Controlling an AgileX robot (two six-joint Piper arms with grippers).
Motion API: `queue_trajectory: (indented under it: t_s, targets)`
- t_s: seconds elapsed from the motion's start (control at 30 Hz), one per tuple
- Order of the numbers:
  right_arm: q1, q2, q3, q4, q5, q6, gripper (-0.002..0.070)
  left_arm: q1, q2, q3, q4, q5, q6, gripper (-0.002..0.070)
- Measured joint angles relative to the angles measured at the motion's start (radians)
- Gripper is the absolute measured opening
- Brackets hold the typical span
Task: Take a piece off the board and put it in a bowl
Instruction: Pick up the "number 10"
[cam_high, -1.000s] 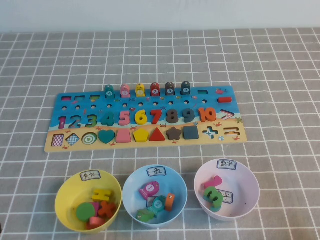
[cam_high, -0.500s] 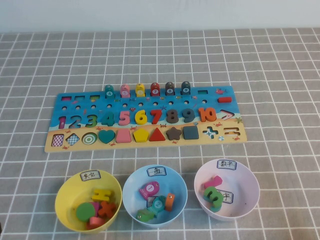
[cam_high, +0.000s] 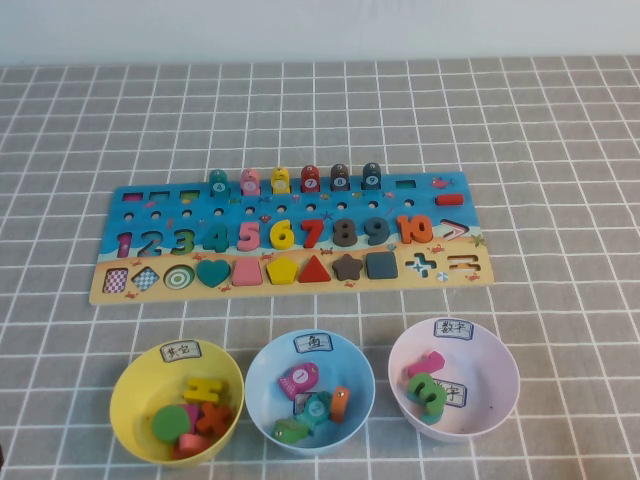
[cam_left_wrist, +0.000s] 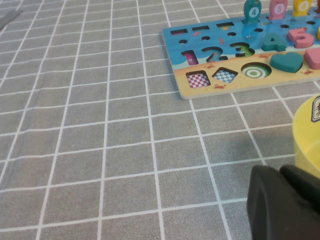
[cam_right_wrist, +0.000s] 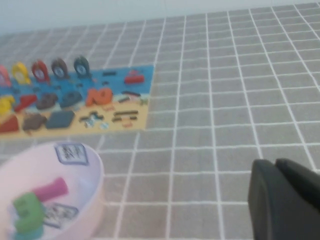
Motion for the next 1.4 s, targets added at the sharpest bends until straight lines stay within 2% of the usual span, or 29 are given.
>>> queue_trajectory:
  t_s: [0.37,0.67,0.8,0.9,1.23,1.4]
  targets:
    - [0.000,0.000,0.000,0.374,-0.174,0.000,-0.0017,0.000,0.000,0.000,0.000,0.000,0.000,-0.0001]
    - [0.000,0.000,0.000,0.415,-0.198,0.000,-0.0017,0.000,0.000,0.000,0.000,0.000,0.000,0.0000]
    - [0.000,0.019,-0.033,0.450,-0.095,0.000,-0.0017,0.000,0.000,0.000,0.000,0.000,0.000,-0.0001]
    - [0.000,0.126,-0.120,0.454,0.012,0.000,-0.0017,0.000,0.000,0.000,0.000,0.000,0.000,-0.0001]
    - [0.000,0.704,-0.526,0.299,0.467,-0.015,-0.0017,0.000,0.000,0.000,0.000,0.000,0.000,-0.0001]
    - [0.000,0.975,-0.737,0.260,0.575,-0.061,-0.0017,0.000,0.000,0.000,0.000,0.000,0.000,-0.0001]
